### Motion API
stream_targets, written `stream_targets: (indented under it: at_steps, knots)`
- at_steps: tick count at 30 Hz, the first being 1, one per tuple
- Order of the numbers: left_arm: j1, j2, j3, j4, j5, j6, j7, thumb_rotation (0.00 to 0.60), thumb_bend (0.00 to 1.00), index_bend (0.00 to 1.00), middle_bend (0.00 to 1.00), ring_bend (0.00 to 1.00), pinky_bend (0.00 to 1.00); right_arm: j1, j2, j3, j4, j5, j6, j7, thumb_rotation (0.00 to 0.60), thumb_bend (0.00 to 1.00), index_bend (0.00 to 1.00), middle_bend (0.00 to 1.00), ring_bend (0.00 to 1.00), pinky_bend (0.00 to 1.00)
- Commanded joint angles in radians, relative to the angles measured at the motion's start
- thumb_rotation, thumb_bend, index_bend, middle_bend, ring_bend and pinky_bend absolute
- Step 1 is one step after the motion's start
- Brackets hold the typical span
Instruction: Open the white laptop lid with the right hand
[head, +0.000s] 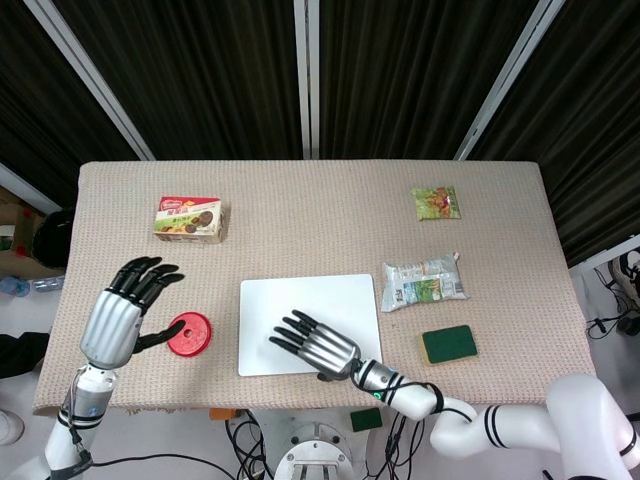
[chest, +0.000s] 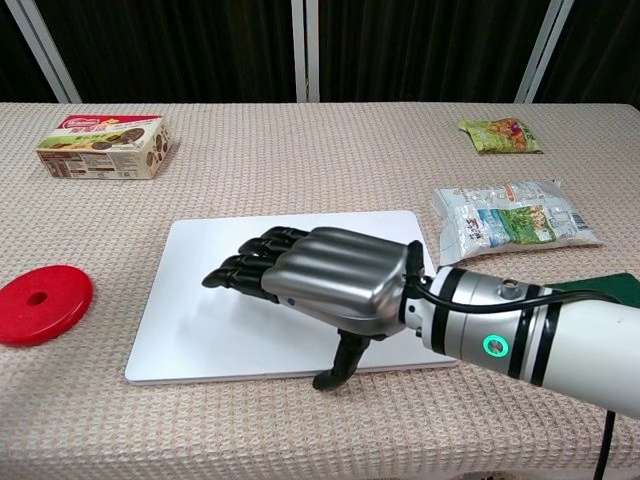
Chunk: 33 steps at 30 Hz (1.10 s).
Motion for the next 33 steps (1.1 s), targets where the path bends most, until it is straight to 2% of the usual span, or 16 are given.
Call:
stream_targets:
  at_steps: [1,5,9,13,18,23,26,33]
  knots:
    - [0.002,-0.002,0.001,0.005,0.0,0.001,-0.004,0.6,0.04,0.29,0.27,0.19,0.2,0.004,-0.009,0.003,0.009,0.005,0.002,-0.01,0.6,0.05,0.0,0.03,0.0,0.0]
    - [0.002,-0.004,0.001,0.012,0.002,0.001,-0.008,0.6,0.04,0.29,0.27,0.19,0.2,0.005,-0.019,0.009,0.016,0.016,0.006,-0.019,0.6,0.07,0.0,0.03,0.0,0.0]
    - [0.003,-0.006,-0.001,0.016,0.003,0.002,-0.007,0.6,0.04,0.29,0.27,0.19,0.2,0.005,-0.019,0.009,0.019,0.019,0.016,-0.033,0.6,0.16,0.0,0.03,0.0,0.0]
    - [0.002,-0.008,-0.001,0.019,0.001,-0.001,-0.009,0.6,0.04,0.29,0.27,0.19,0.2,0.007,-0.019,0.012,0.019,0.029,0.016,-0.047,0.6,0.2,0.0,0.03,0.0,0.0]
    - [0.001,-0.01,0.0,0.022,0.0,-0.007,-0.01,0.6,0.04,0.29,0.27,0.19,0.2,0.013,-0.033,0.016,0.03,0.043,0.011,-0.068,0.6,0.31,0.0,0.03,0.0,0.0]
    - [0.003,-0.012,0.001,0.026,-0.004,-0.008,-0.014,0.6,0.04,0.29,0.27,0.19,0.2,0.018,-0.053,0.023,0.046,0.053,0.014,-0.097,0.6,0.38,0.0,0.03,0.0,0.0]
    - [0.005,-0.017,0.003,0.033,-0.005,-0.006,-0.021,0.6,0.04,0.29,0.27,0.19,0.2,0.02,-0.07,0.029,0.062,0.065,0.017,-0.129,0.6,0.48,0.0,0.03,0.0,0.0]
    - [0.017,-0.03,0.027,0.056,-0.03,-0.035,-0.02,0.6,0.04,0.29,0.27,0.19,0.21,0.022,-0.106,0.065,0.073,0.124,0.028,-0.27,0.6,0.62,0.0,0.0,0.0,0.0]
